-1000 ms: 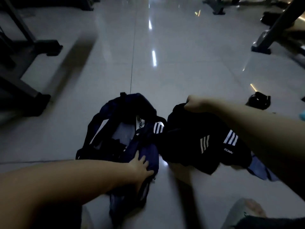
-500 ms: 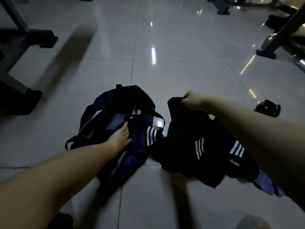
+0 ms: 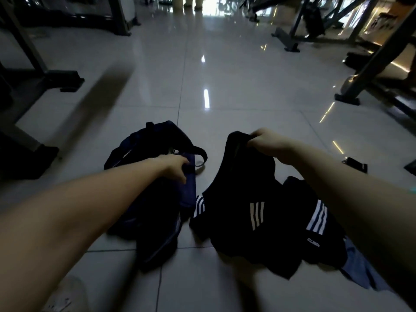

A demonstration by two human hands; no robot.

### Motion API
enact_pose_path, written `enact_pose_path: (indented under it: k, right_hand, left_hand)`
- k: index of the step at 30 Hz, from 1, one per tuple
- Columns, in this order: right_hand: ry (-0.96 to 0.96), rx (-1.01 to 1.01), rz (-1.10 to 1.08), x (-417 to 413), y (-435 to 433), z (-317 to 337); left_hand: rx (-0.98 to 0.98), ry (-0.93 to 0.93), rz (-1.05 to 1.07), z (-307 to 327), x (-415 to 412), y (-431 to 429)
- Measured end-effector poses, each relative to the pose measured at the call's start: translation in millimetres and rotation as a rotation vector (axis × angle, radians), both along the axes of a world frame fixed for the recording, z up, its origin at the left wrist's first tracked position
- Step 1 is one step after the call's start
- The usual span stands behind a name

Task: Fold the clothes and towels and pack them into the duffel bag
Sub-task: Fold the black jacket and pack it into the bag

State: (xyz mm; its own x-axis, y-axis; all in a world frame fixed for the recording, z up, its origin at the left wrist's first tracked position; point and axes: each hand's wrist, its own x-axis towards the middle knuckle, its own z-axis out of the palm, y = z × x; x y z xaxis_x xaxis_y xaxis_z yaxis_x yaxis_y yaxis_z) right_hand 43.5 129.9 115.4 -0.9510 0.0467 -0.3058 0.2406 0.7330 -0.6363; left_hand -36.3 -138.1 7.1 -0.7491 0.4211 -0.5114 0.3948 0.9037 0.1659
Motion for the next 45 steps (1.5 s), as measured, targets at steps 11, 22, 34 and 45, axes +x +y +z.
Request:
enact_pose_path:
  k: [11,22,34,45]
  right_hand:
    - [0.407,-0.446,-0.346,74.5,71.2,134.2]
    - [0.606,-0.302,-0.435,186.9,116.7,233.5]
    - [0.929,-0.652,-0.23,294.8,105.5,317.3]
    - [0.792,-0.664,-0.437,255.3,125.1,280.7]
  left_hand:
    - [0.728,-0.051,0.186,86.3,70.5,89.4]
    - [1.157,0.753,0.366,308.7,115.5,88.3]
    - [1.133,1.448,0.009,415.3,202.5,35.4]
    - [1.031,1.361,-0.042,373.9,153.8,46.4]
